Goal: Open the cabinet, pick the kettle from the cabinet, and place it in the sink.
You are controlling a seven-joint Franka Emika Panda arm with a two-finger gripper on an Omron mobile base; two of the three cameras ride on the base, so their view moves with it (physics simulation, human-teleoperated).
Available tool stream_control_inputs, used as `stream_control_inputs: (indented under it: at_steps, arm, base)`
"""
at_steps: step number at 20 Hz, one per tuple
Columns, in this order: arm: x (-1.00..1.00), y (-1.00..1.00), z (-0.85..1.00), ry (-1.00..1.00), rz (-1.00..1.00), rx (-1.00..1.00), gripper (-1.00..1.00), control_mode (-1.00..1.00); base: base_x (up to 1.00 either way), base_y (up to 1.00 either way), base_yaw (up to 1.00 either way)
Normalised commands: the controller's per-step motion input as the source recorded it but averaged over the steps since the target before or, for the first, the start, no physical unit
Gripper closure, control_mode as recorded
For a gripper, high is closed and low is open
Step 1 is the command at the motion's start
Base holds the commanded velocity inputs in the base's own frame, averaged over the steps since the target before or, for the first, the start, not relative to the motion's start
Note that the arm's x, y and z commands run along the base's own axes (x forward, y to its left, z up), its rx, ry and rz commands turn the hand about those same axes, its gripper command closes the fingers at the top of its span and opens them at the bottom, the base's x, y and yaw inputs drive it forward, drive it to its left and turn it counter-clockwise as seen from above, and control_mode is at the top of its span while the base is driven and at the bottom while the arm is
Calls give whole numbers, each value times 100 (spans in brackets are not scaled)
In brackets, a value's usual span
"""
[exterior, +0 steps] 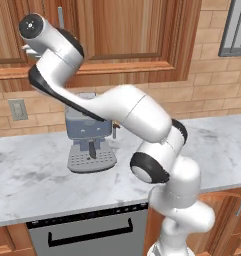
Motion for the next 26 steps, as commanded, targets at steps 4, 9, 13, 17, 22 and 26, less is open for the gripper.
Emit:
stream_control_inputs:
  at_steps: [4, 9, 13, 17, 22, 26]
  arm:
    - [4, -17, -45, -17, 8, 0, 100, -100]
    - [7, -31, -45, -15, 14, 0, 100, -100]
    - [12, -37, -37, -14, 20, 1, 100, -100]
    - [-6, -30, -35, -15, 24, 7, 100, -100]
    - [-32, -27, -37, -17, 31, 12, 100, -100]
    - [-42, -21, -27, -16, 30, 11, 100, -100]
  base:
    - [0, 0, 0]
    - [0, 0, 0]
    - [0, 0, 0]
    - [0, 0, 0]
    - [0, 0, 0]
    - [0, 0, 0]
